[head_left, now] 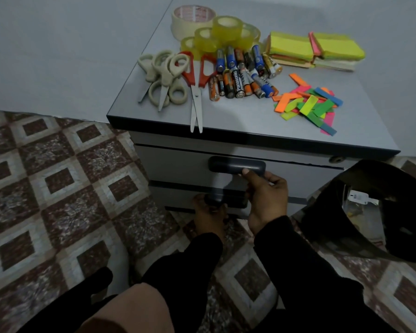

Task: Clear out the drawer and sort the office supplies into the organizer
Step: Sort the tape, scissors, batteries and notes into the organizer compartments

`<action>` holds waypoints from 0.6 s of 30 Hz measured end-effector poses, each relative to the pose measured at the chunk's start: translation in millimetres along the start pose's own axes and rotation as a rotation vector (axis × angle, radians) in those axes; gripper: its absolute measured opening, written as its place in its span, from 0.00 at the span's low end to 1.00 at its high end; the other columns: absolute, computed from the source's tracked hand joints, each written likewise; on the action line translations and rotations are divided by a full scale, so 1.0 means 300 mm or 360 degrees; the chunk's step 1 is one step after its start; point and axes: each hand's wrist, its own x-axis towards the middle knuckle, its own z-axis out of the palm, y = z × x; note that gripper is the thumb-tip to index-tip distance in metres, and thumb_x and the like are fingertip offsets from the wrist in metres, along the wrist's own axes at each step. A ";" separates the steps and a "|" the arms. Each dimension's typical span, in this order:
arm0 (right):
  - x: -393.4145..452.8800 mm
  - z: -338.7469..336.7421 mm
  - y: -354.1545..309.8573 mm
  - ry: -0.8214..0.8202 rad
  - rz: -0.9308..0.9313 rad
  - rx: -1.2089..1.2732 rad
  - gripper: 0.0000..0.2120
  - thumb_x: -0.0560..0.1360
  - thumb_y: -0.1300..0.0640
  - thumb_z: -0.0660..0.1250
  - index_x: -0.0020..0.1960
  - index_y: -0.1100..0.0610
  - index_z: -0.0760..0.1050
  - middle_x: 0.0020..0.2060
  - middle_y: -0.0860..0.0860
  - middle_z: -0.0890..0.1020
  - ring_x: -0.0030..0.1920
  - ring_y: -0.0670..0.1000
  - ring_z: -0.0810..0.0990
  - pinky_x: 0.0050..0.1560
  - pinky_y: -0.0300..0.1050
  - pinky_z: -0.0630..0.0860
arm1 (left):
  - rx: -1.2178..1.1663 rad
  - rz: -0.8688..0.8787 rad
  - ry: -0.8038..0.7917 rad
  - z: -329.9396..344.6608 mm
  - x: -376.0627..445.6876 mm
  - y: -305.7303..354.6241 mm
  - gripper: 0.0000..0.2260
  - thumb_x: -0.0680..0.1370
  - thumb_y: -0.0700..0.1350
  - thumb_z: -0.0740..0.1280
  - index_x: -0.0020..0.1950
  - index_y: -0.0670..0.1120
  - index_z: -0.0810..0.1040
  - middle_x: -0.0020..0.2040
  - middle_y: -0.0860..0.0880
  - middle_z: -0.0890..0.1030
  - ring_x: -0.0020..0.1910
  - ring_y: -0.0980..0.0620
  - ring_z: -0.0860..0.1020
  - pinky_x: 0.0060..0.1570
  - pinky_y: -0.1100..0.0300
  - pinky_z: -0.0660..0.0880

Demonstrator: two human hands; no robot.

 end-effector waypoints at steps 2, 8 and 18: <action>0.006 0.000 -0.006 -0.0004 0.0033 -0.0039 0.15 0.71 0.67 0.70 0.52 0.58 0.67 0.38 0.53 0.77 0.29 0.43 0.73 0.25 0.32 0.71 | 0.0051 0.0058 -0.0009 -0.002 0.001 -0.005 0.23 0.75 0.36 0.68 0.68 0.40 0.65 0.38 0.51 0.75 0.33 0.57 0.74 0.33 0.66 0.71; 0.004 -0.003 -0.005 0.0012 0.0041 -0.0052 0.15 0.71 0.66 0.70 0.53 0.59 0.68 0.38 0.52 0.77 0.31 0.43 0.72 0.32 0.35 0.70 | -0.0161 0.0117 -0.0055 0.009 -0.003 0.029 0.15 0.75 0.28 0.63 0.53 0.45 0.65 0.53 0.37 0.75 0.43 0.47 0.75 0.44 0.61 0.78; -0.004 -0.030 0.017 -0.0008 -0.0002 -0.0131 0.18 0.71 0.65 0.71 0.57 0.63 0.68 0.35 0.51 0.75 0.31 0.43 0.71 0.34 0.34 0.70 | 0.0044 0.0056 -0.0095 -0.015 0.006 0.035 0.03 0.80 0.42 0.61 0.52 0.49 0.70 0.45 0.45 0.74 0.44 0.49 0.75 0.52 0.55 0.72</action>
